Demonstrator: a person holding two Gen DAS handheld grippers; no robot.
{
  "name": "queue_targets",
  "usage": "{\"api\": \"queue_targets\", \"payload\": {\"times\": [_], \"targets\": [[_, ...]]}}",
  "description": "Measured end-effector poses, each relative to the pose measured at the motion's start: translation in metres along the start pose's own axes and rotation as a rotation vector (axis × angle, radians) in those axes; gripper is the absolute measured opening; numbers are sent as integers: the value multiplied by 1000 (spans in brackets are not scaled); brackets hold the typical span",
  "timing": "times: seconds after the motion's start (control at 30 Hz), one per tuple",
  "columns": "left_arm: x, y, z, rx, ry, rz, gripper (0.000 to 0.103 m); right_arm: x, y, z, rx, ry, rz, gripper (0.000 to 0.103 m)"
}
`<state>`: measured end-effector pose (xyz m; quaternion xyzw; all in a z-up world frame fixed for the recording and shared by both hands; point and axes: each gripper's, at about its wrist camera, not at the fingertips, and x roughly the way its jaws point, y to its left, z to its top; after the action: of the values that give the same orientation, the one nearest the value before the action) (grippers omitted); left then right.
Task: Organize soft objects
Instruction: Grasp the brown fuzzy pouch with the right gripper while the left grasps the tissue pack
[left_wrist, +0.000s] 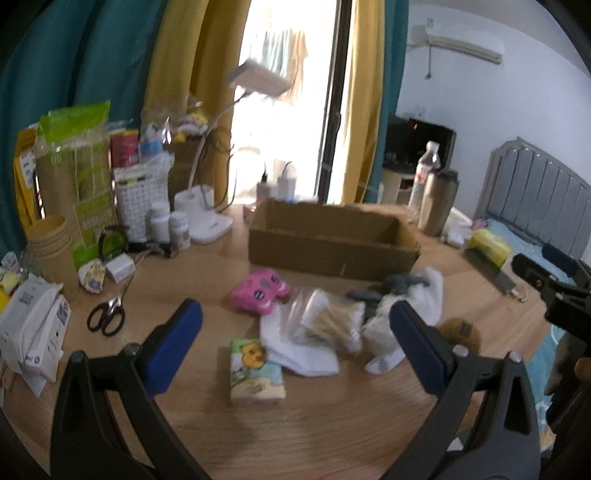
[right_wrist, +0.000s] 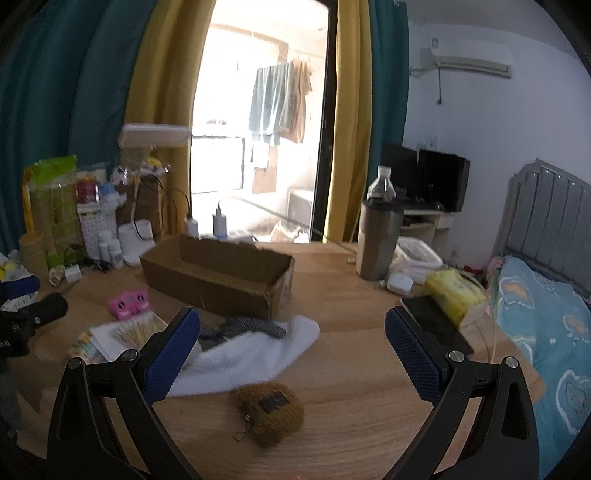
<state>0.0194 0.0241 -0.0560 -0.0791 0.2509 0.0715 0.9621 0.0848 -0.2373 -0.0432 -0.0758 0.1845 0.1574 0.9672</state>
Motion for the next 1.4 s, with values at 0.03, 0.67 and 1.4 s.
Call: {"api": "queue_targets", "payload": {"times": [0.03, 0.67, 1.4], "targets": [[4, 3, -2, -3, 13, 8, 102, 4, -1, -4, -1, 16, 0, 102], [71, 27, -48, 9, 290, 117, 101, 70, -12, -64, 85, 304, 100, 100], [78, 27, -52, -13, 351, 42, 50, 88, -1, -68, 40, 371, 211, 51]]}}
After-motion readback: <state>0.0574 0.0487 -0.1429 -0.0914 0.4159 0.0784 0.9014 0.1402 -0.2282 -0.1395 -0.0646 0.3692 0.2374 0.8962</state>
